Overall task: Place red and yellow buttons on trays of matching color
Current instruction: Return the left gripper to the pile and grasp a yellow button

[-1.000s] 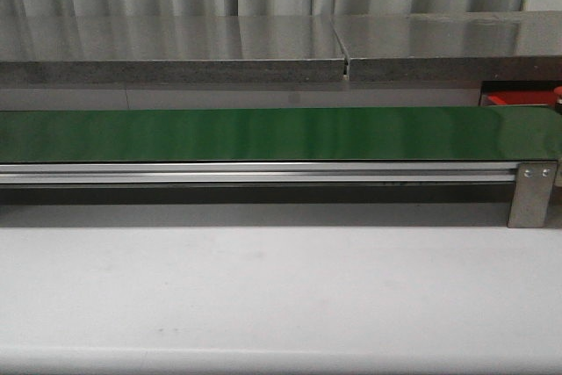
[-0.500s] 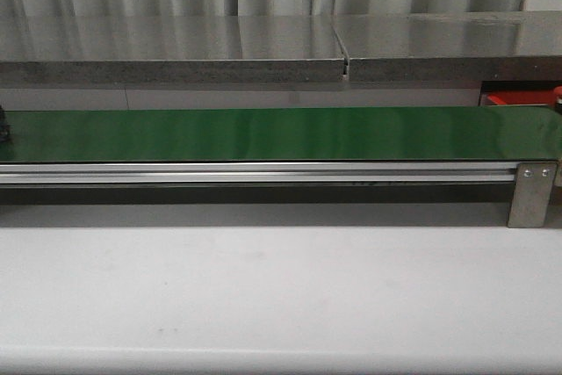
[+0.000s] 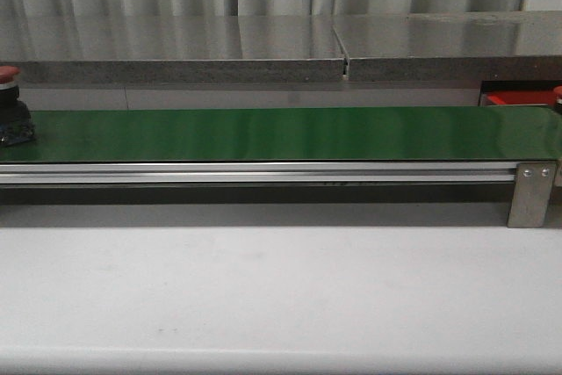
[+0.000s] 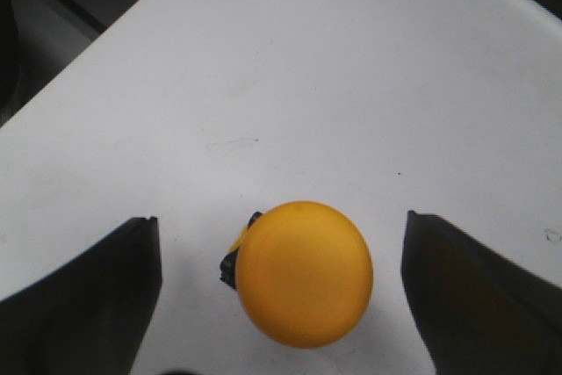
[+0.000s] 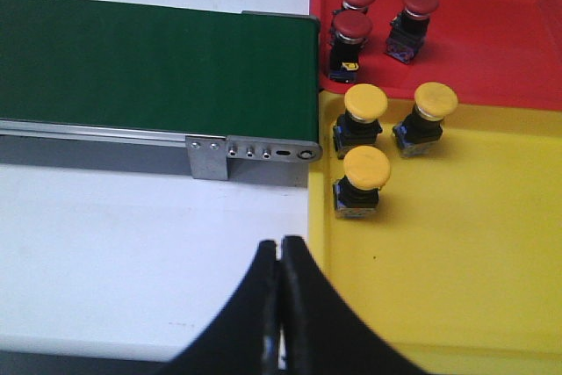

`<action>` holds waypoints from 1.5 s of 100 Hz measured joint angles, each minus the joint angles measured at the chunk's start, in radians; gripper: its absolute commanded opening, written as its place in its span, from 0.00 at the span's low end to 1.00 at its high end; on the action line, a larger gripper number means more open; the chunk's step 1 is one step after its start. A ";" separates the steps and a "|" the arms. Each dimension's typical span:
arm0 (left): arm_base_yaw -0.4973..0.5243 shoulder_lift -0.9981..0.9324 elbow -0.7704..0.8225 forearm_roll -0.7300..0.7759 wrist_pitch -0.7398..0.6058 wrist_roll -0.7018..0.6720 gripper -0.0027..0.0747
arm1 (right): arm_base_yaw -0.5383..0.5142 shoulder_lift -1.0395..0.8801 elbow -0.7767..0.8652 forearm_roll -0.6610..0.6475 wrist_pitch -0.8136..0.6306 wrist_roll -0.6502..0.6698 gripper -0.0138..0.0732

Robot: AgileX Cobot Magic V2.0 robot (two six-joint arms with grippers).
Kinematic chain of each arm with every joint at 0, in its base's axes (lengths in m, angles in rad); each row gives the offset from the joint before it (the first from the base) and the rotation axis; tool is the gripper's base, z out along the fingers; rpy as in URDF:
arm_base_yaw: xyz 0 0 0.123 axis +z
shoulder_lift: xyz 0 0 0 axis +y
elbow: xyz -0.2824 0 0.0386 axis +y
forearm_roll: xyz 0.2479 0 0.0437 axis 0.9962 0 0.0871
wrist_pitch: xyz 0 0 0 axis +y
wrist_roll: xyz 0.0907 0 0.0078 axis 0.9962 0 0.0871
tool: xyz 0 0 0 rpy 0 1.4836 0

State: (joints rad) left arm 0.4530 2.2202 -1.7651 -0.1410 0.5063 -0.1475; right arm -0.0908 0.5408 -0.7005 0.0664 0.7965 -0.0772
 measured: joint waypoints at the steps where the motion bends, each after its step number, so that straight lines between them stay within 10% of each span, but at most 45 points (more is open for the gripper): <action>1: 0.000 0.002 0.000 0.000 -0.002 0.000 0.61 | 0.000 0.000 0.000 0.000 0.000 0.000 0.02; 45: 0.000 0.031 -0.001 -0.009 -0.006 0.005 0.28 | 0.000 0.000 0.000 0.000 0.000 0.000 0.02; 150: -0.097 -0.411 0.296 -0.034 0.035 0.063 0.28 | 0.000 0.000 0.000 0.000 0.000 0.000 0.02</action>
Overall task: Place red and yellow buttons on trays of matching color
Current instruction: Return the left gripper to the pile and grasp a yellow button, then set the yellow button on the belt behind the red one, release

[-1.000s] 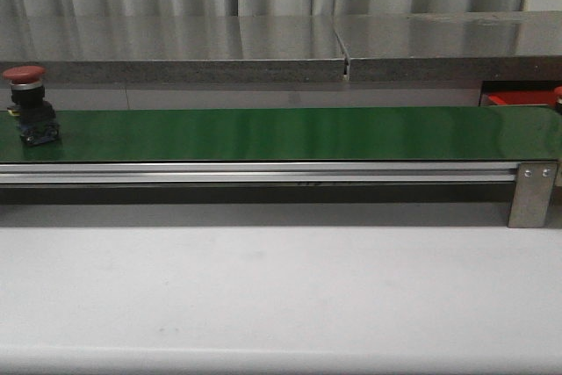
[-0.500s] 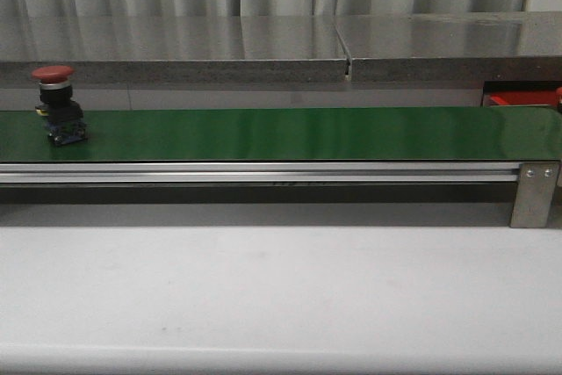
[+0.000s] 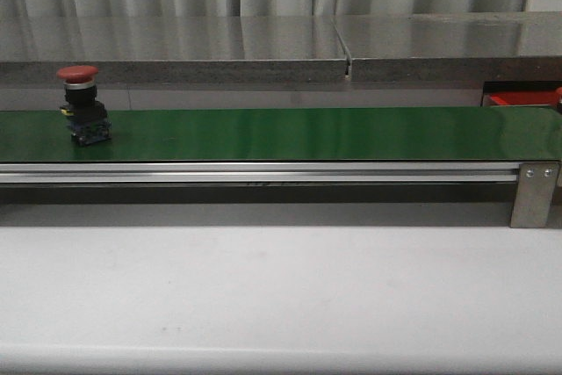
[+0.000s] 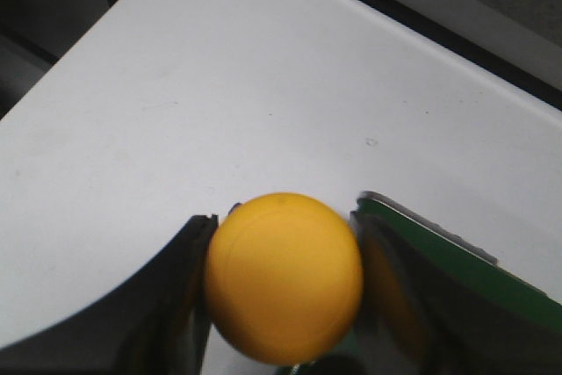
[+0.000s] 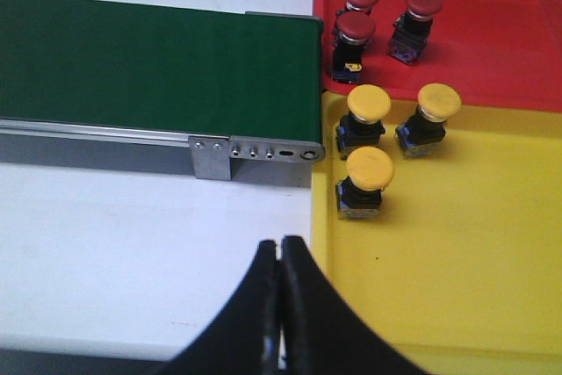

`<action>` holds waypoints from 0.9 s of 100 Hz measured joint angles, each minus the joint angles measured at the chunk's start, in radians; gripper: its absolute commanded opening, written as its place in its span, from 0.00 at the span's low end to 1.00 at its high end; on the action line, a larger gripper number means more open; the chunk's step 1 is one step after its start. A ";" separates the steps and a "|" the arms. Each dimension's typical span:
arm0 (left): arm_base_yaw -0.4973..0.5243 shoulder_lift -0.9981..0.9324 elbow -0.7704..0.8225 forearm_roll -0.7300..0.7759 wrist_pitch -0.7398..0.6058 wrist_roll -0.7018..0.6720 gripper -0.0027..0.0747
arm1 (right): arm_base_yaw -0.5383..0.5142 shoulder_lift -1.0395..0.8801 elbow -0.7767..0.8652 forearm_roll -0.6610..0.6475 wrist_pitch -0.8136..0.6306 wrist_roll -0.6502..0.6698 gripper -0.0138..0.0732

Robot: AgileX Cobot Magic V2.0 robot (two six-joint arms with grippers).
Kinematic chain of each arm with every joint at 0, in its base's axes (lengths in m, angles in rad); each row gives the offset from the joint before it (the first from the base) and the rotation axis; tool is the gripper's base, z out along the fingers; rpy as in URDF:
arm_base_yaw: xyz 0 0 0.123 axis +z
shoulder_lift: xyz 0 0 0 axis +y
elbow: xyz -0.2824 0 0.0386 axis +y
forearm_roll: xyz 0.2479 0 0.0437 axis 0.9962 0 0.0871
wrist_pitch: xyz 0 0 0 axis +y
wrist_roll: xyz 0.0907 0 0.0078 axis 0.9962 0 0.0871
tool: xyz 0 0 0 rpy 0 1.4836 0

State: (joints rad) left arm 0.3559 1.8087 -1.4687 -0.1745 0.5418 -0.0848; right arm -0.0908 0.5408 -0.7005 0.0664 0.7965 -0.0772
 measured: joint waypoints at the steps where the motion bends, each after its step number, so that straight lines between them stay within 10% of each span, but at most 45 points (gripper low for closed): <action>1: -0.005 -0.002 0.003 0.000 0.003 0.000 0.28 | 0.000 0.000 0.000 0.000 0.000 0.000 0.02; 69: -0.100 -0.016 0.114 -0.019 0.019 0.015 0.29 | 0.000 0.000 0.000 0.000 0.000 0.000 0.02; 90: -0.100 -0.016 0.139 -0.023 0.012 0.029 0.57 | 0.000 0.000 0.000 0.000 0.000 0.000 0.02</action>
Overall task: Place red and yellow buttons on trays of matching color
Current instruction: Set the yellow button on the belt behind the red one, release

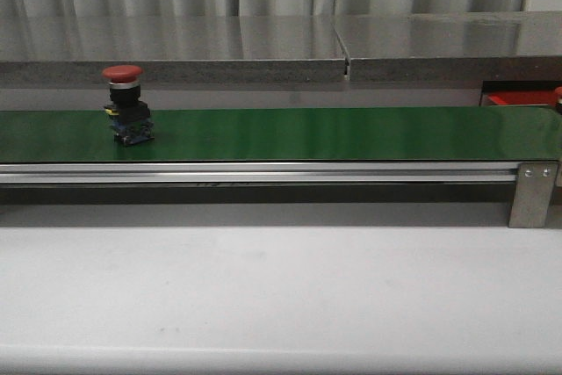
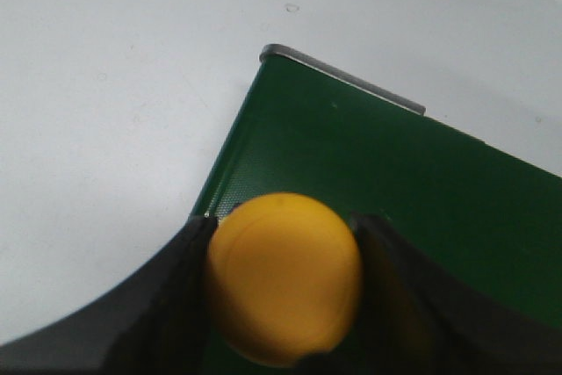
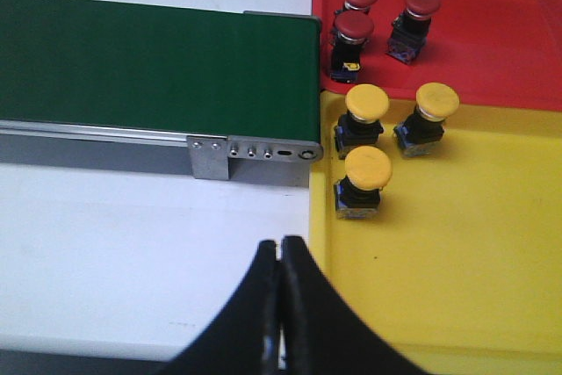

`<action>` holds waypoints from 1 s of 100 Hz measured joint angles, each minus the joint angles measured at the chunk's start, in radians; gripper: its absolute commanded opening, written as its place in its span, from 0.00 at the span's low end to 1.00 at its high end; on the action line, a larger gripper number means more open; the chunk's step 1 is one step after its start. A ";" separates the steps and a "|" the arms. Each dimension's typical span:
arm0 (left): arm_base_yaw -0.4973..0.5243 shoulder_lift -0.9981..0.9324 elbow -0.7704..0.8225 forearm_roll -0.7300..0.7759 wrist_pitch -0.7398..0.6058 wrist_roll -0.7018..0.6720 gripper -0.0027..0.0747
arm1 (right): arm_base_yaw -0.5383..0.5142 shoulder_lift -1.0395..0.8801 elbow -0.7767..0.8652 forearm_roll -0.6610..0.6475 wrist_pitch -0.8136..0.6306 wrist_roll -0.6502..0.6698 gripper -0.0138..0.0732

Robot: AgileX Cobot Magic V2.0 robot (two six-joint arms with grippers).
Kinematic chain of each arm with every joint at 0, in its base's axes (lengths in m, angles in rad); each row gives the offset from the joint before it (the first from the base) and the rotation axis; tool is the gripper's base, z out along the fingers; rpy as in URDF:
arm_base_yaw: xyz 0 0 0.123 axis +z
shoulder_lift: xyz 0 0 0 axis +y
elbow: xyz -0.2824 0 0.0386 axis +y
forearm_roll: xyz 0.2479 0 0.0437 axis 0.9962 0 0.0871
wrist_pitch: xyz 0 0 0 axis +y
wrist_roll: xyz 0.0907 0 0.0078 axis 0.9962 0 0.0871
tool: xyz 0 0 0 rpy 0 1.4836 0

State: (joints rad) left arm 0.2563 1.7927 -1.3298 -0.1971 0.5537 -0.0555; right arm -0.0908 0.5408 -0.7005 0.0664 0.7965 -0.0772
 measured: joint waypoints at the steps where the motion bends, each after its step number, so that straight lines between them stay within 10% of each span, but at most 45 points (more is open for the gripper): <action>1: 0.000 0.000 0.000 -0.002 0.000 0.000 0.59 | 0.000 0.000 0.000 0.000 0.000 0.000 0.02; 58: -0.006 -0.158 0.004 -0.005 0.000 0.056 0.62 | 0.000 0.000 0.000 0.000 0.000 0.000 0.02; 100: -0.227 -0.408 0.028 -0.020 0.097 0.165 0.01 | 0.000 0.000 0.000 0.000 0.000 0.000 0.02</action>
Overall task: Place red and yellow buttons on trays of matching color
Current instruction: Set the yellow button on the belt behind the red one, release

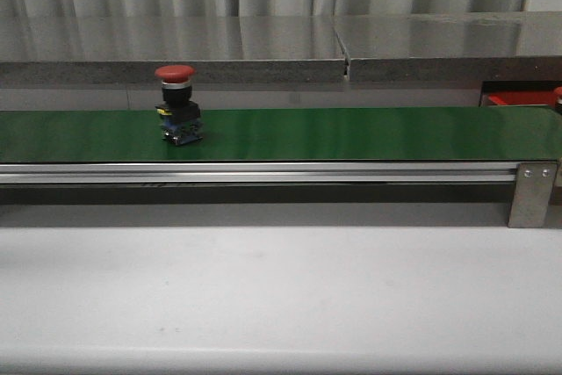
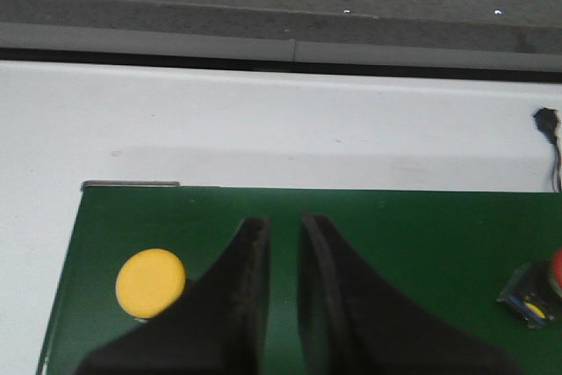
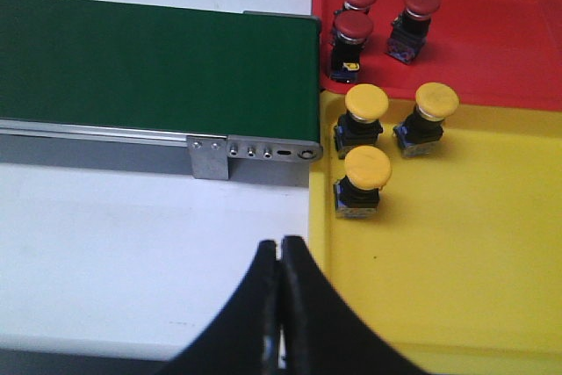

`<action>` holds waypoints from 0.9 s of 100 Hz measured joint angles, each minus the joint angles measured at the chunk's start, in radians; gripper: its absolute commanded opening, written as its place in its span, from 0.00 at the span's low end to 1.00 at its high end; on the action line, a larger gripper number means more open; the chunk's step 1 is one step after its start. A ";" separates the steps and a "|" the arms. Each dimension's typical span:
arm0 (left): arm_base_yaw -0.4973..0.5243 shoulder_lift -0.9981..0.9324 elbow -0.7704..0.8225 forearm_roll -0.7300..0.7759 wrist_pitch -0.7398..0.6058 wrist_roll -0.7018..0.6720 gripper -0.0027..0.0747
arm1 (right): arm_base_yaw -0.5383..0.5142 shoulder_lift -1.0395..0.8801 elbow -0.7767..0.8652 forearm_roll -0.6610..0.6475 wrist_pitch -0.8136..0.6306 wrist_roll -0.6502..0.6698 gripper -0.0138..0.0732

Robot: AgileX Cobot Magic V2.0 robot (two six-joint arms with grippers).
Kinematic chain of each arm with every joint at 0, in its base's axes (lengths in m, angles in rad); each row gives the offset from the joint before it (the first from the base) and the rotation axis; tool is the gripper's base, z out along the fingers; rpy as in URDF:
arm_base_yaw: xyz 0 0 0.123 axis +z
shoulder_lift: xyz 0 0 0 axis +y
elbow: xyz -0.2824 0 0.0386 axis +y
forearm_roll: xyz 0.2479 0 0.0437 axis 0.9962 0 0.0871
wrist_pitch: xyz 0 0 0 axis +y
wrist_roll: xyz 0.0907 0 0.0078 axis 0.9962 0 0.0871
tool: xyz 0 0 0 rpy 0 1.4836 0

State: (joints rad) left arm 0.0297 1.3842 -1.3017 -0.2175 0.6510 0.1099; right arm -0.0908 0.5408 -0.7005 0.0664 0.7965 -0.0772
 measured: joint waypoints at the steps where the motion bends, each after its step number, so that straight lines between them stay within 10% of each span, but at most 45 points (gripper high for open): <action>1: -0.008 -0.007 0.002 0.000 0.004 0.003 0.01 | 0.000 0.000 0.000 0.000 0.000 0.000 0.02; 90: -0.184 -0.636 0.528 0.045 -0.027 -0.069 0.01 | 0.000 0.000 0.000 0.000 0.000 0.000 0.02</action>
State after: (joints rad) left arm -0.1543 0.7485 -0.7739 -0.1729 0.6244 0.0414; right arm -0.0908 0.5408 -0.7005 0.0664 0.7965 -0.0772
